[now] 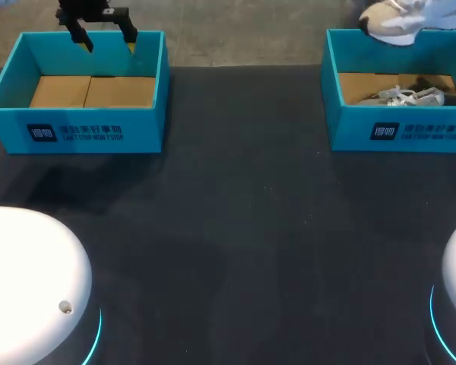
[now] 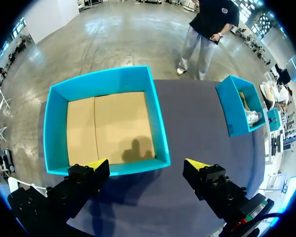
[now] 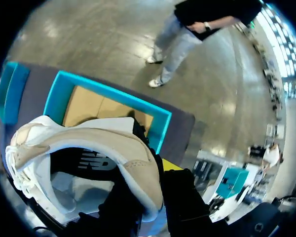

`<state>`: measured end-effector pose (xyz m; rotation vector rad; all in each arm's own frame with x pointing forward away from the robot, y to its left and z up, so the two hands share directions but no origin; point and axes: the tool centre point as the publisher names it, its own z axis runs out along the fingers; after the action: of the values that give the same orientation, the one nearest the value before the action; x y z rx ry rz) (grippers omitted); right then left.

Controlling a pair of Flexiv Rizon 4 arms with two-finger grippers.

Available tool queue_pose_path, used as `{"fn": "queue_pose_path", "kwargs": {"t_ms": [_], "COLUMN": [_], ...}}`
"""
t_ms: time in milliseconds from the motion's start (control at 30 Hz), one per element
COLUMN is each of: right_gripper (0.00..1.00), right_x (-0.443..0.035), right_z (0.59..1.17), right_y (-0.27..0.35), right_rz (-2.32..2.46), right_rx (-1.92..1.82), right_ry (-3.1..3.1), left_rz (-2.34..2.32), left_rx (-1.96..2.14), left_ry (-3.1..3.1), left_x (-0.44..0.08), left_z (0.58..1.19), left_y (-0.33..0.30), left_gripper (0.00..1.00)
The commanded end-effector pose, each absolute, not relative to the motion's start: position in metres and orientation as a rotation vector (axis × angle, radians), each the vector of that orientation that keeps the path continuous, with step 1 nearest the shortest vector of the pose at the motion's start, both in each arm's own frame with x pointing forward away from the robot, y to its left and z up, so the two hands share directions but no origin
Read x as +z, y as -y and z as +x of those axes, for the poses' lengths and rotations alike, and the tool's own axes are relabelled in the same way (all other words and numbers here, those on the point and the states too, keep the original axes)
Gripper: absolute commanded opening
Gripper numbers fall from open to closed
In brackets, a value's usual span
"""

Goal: Take the shoe out of the shoebox, open the shoe tongue, remove and reinsert the insole, then place the shoe into the shoebox

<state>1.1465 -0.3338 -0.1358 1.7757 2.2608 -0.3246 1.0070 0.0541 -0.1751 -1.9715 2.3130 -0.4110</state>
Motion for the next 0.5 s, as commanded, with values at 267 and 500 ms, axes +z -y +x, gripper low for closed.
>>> {"fn": "queue_pose_path", "kwargs": {"t_ms": [267, 500], "right_gripper": [0.0, 0.0], "right_x": [-0.1344, -0.1344], "right_z": [1.1459, 1.1459], "right_y": [0.33, 0.33], "right_rz": [1.836, 1.836], "right_rx": [-0.345, -0.345], "right_ry": [-2.203, -2.203], "left_rz": [-1.972, -1.972], "left_rx": [-0.407, -0.407], "left_ry": [-2.312, -2.312], "left_x": [-0.1748, -0.1748], "left_z": [1.007, 1.007], "left_y": [-0.0537, -0.0537], "left_gripper": [1.0, 1.0]}}
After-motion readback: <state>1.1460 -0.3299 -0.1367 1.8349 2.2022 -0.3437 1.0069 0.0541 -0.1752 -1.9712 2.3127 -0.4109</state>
